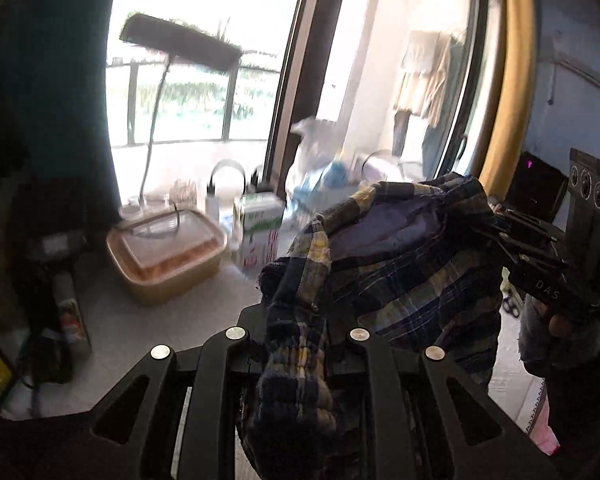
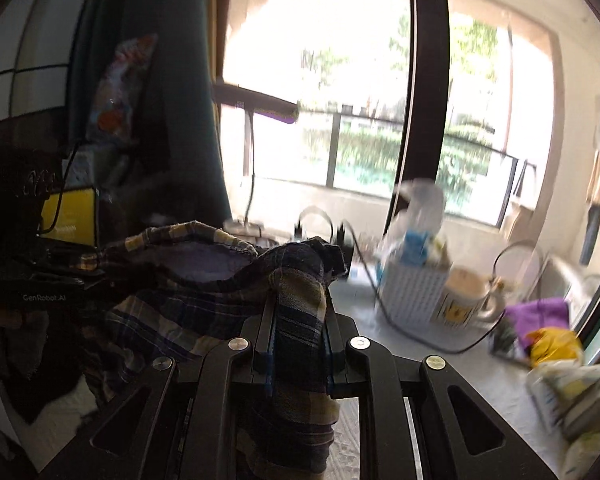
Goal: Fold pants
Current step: 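Lift the gripped plaid pants with both grippers and fold them over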
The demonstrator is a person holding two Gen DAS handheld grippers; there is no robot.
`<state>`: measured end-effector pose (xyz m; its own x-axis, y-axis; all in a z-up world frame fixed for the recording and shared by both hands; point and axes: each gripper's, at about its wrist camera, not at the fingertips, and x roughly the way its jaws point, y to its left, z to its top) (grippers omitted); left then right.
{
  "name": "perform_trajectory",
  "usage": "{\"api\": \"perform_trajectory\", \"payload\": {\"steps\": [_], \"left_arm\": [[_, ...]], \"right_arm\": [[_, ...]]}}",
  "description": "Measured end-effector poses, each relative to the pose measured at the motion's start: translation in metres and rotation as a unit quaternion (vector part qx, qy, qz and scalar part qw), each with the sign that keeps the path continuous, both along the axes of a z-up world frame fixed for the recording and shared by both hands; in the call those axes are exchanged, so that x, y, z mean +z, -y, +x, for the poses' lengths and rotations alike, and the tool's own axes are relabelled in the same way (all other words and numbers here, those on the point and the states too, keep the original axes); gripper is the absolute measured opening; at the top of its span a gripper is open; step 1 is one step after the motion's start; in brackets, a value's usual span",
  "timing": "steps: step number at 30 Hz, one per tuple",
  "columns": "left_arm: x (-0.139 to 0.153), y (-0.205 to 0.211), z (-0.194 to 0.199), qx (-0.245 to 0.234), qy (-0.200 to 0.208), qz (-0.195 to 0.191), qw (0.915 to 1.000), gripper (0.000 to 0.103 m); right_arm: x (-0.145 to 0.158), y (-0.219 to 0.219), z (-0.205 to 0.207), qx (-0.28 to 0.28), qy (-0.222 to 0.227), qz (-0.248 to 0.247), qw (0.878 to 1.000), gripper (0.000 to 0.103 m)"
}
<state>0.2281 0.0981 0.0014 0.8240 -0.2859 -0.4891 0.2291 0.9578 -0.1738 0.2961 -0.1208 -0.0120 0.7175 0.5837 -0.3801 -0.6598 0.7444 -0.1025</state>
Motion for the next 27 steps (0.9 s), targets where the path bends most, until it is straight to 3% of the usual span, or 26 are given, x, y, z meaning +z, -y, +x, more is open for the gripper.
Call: {"api": "perform_trajectory", "payload": {"steps": [9,18,23,27], "left_arm": [[0.062,-0.015,-0.066,0.014,0.081,0.011,0.9965,0.016],[0.101,-0.041,-0.132,0.046,0.147,0.037,0.9873,0.016],[0.111,-0.056,-0.153,0.064,0.162,0.058,0.983,0.016],[0.109,-0.067,-0.176,0.077,0.154,0.082,0.9817,0.016]], "right_arm": [[0.06,-0.005,-0.076,0.016,0.088,0.031,0.996,0.017],[0.1,-0.028,-0.144,0.064,0.153,0.058,0.984,0.017],[0.108,-0.042,-0.171,0.088,0.163,0.073,0.98,0.017],[0.107,-0.056,-0.186,0.1,0.142,0.08,0.982,0.017]]}}
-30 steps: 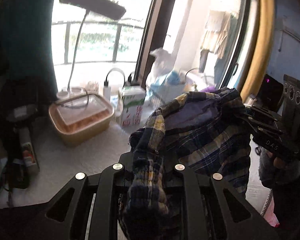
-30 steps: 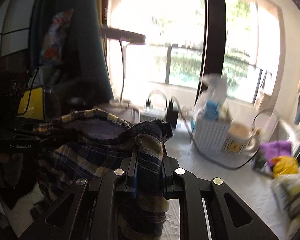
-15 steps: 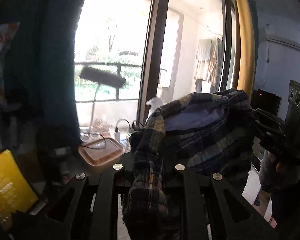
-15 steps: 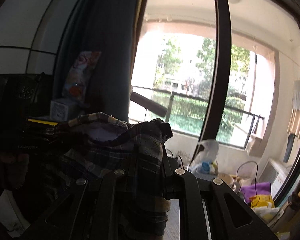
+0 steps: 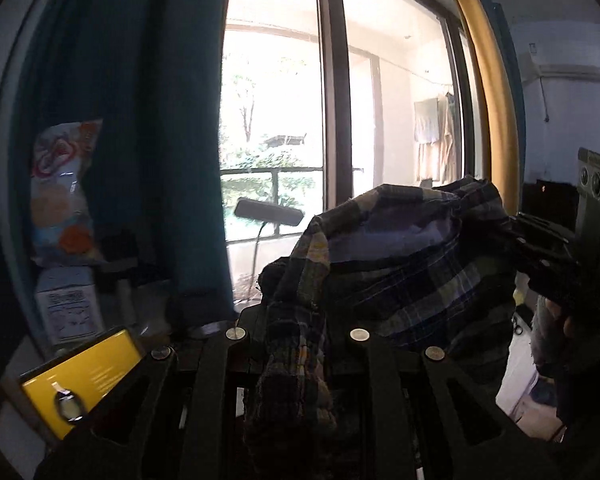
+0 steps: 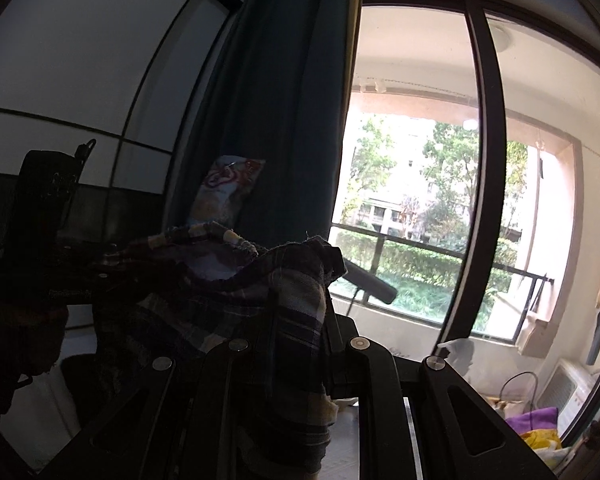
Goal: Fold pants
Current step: 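Lift the gripped plaid pants with both grippers and fold them over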
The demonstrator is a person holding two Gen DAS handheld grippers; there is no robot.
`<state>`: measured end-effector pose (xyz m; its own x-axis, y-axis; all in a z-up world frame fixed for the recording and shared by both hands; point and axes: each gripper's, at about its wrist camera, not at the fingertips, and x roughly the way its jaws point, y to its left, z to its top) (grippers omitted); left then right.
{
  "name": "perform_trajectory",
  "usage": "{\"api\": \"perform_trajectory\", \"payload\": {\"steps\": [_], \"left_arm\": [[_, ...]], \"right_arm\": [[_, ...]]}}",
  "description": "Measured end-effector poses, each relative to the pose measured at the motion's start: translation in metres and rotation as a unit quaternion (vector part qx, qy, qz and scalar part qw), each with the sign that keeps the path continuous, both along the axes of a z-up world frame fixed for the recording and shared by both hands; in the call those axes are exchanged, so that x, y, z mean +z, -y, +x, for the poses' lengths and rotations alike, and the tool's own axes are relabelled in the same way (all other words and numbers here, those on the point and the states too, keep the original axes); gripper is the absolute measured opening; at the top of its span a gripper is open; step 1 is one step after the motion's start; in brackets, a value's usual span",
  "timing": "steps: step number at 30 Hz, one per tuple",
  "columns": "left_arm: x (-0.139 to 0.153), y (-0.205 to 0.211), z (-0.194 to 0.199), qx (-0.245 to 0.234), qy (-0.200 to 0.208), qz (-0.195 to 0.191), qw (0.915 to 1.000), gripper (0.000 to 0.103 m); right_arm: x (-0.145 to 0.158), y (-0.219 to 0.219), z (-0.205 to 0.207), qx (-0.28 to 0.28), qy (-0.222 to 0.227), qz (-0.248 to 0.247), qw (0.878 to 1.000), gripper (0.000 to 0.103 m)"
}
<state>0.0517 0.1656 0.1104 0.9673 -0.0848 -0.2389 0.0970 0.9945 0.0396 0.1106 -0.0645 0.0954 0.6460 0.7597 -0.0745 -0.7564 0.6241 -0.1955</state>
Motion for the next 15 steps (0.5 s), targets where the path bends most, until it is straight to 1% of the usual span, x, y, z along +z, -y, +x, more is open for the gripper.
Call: {"api": "perform_trajectory", "payload": {"steps": [3,6,8,9,10,12,13,14,15], "left_arm": [[-0.013,-0.013,-0.008,0.014,-0.022,0.003,0.9997,0.016],[-0.029,-0.027,-0.007,0.023,-0.05,-0.003,0.9985,0.016],[-0.045,-0.037,-0.002,0.027,-0.075,-0.016,0.9967,0.016],[-0.059,-0.046,0.008,0.028,-0.096,-0.021,0.9948,0.016],[-0.067,-0.048,0.012,0.029,-0.11,-0.024,0.9932,0.016],[-0.096,-0.061,0.035,0.03,-0.157,-0.031,0.9866,0.016],[-0.112,-0.068,0.05,0.031,-0.181,-0.039,0.9822,0.016],[-0.121,-0.072,0.058,0.031,-0.192,-0.041,0.9801,0.016],[-0.134,-0.079,0.07,0.034,-0.21,-0.045,0.976,0.016]], "right_arm": [[-0.009,-0.013,-0.007,0.014,-0.018,0.0,1.0,0.017],[-0.032,-0.034,-0.004,0.007,-0.031,-0.028,0.999,0.017],[-0.047,-0.045,0.006,0.008,-0.062,-0.041,0.997,0.017],[-0.06,-0.053,0.017,0.006,-0.078,-0.05,0.996,0.017],[-0.072,-0.061,0.027,0.002,-0.092,-0.06,0.994,0.017],[-0.093,-0.073,0.046,-0.002,-0.121,-0.07,0.99,0.017],[-0.105,-0.081,0.054,-0.007,-0.13,-0.079,0.988,0.017],[-0.115,-0.09,0.061,-0.013,-0.134,-0.088,0.987,0.017],[-0.125,-0.097,0.068,-0.015,-0.138,-0.096,0.986,0.017]]}}
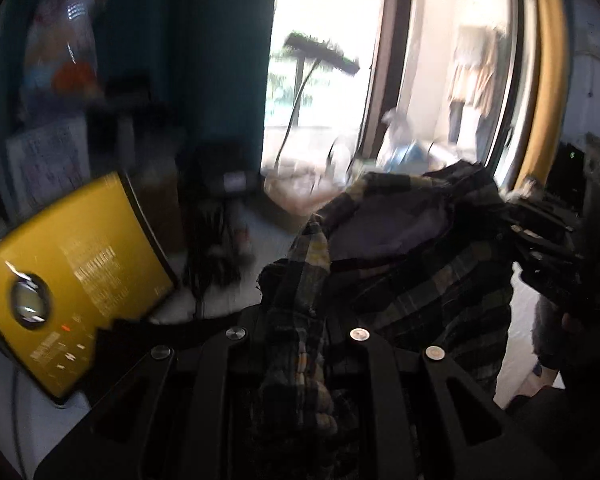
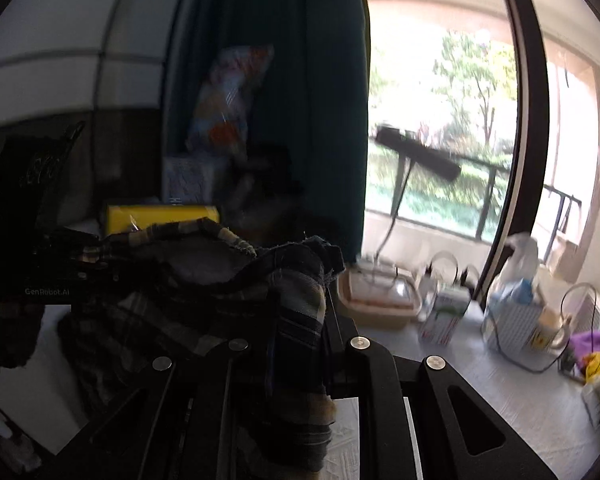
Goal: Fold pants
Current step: 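Lift the gripped plaid pants with both grippers and fold them over, then lay the folded pants down on the desk and open both grippers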
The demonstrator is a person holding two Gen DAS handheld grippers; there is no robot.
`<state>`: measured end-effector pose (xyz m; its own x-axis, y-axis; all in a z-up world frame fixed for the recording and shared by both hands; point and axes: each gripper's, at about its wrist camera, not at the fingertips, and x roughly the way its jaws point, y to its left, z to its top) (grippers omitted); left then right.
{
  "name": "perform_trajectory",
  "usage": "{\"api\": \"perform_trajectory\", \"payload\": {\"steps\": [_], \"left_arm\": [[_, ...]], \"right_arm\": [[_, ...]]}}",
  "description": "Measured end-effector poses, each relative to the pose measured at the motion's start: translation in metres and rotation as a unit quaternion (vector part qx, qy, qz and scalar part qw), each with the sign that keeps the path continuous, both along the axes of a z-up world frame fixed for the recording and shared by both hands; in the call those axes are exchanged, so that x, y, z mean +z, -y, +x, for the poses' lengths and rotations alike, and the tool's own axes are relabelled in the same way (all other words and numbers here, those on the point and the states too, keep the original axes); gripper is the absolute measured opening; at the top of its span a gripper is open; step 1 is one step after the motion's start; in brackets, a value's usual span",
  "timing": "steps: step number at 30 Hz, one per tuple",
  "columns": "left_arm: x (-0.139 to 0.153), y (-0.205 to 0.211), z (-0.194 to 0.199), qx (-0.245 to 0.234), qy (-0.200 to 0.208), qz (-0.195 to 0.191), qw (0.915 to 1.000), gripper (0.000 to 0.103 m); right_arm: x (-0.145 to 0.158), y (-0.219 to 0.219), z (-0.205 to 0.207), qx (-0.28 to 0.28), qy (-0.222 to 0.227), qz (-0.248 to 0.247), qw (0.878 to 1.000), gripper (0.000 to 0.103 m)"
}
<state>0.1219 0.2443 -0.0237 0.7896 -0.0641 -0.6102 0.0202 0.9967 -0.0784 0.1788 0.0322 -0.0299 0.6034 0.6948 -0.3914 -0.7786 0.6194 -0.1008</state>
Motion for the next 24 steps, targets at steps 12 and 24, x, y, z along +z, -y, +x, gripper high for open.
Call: {"api": "perform_trajectory", "payload": {"steps": [12,24], "left_arm": [[-0.083,-0.043,0.074,0.024,-0.087,-0.035,0.9953,0.016],[-0.091,-0.073,0.071,0.071,-0.097,-0.078,0.9896,0.053]], "right_arm": [[-0.084,-0.061,0.1,-0.012,-0.129,-0.052,0.99,0.017],[-0.134,-0.069,0.146,-0.036,-0.216,-0.104,0.97,0.05]]}}
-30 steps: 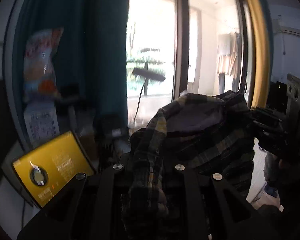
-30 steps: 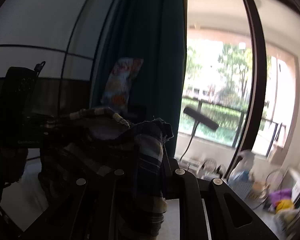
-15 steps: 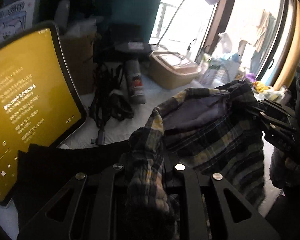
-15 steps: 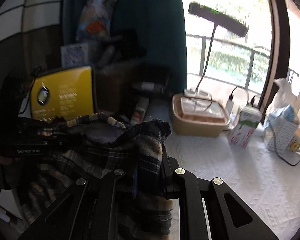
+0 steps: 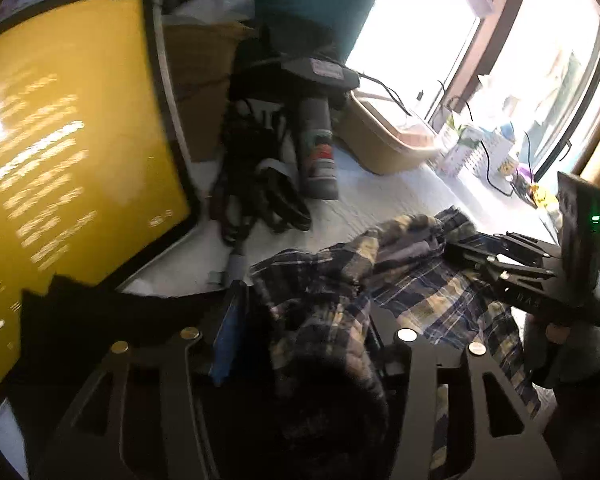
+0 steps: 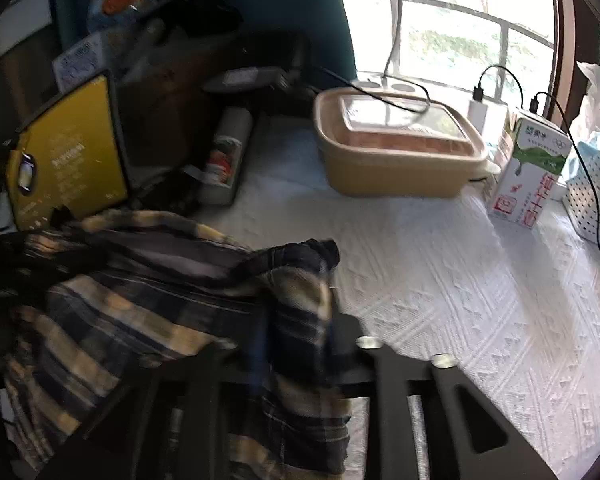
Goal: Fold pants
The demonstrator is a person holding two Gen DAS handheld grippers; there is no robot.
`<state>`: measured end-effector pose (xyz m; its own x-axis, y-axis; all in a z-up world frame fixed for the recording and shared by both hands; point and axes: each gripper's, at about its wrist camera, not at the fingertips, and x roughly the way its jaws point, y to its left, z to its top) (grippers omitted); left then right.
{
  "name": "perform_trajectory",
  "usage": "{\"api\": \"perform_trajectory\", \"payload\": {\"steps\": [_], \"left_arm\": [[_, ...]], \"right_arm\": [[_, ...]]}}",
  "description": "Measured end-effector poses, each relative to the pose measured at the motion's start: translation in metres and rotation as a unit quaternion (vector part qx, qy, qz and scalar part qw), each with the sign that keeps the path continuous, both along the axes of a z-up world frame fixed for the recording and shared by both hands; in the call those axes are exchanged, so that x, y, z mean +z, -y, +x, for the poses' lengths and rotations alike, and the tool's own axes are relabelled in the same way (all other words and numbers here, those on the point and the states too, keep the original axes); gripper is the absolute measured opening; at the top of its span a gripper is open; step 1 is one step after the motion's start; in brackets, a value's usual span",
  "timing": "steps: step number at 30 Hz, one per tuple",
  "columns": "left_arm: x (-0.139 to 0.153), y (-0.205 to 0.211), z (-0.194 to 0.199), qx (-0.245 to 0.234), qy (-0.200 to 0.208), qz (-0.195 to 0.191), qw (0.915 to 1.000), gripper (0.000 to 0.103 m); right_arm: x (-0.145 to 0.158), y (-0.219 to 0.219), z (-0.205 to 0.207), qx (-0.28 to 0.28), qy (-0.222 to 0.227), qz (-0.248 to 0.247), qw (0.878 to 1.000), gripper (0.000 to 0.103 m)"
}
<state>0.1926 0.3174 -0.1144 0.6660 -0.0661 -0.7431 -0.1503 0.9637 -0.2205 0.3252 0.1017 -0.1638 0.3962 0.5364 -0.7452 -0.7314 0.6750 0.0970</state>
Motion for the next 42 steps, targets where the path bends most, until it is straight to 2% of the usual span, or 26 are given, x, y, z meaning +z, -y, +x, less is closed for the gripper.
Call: {"api": "perform_trajectory", "payload": {"steps": [1,2,8,11,14,18,22,24,28,33,42], "left_arm": [[0.003,0.001,-0.006,0.005,0.003,0.007,1.0,0.053],[0.006,0.001,-0.009,0.009,0.006,0.011,0.9999,0.054],[0.025,-0.004,-0.036,0.044,0.044,0.019,0.9978,0.062],[0.017,-0.007,-0.033,0.07,0.019,0.058,0.9957,0.064],[0.006,-0.008,-0.027,0.076,0.001,0.072,0.9945,0.066],[0.015,-0.006,-0.028,0.071,0.014,0.077,0.9944,0.066],[0.038,0.005,-0.043,0.06,0.068,0.085,0.9922,0.066],[0.047,0.012,-0.052,0.056,0.093,0.094,0.9897,0.072],[0.048,0.02,-0.063,0.065,0.093,0.088,0.9896,0.079],[0.047,0.047,-0.085,0.052,0.096,0.082,0.9906,0.089],[0.046,0.1,-0.11,0.025,0.103,0.089,0.9903,0.089]], "right_arm": [[0.0,0.002,0.001,-0.003,-0.001,0.002,1.0,0.062],[0.002,0.006,0.002,-0.006,0.0,0.006,1.0,0.064],[0.008,0.022,-0.004,-0.011,0.009,0.003,1.0,0.065],[0.008,0.03,-0.011,-0.013,0.011,0.0,1.0,0.065],[0.009,0.036,-0.018,-0.01,0.017,-0.009,1.0,0.065],[0.005,0.044,-0.023,-0.007,0.012,-0.023,1.0,0.065],[0.011,0.06,-0.032,-0.016,0.02,-0.019,0.999,0.065],[0.016,0.069,-0.038,-0.022,0.025,-0.017,0.999,0.065],[0.023,0.082,-0.048,-0.028,0.034,-0.013,0.999,0.065],[0.033,0.101,-0.065,-0.035,0.045,-0.007,0.998,0.065],[0.043,0.134,-0.092,-0.045,0.061,0.0,0.997,0.065]]}}
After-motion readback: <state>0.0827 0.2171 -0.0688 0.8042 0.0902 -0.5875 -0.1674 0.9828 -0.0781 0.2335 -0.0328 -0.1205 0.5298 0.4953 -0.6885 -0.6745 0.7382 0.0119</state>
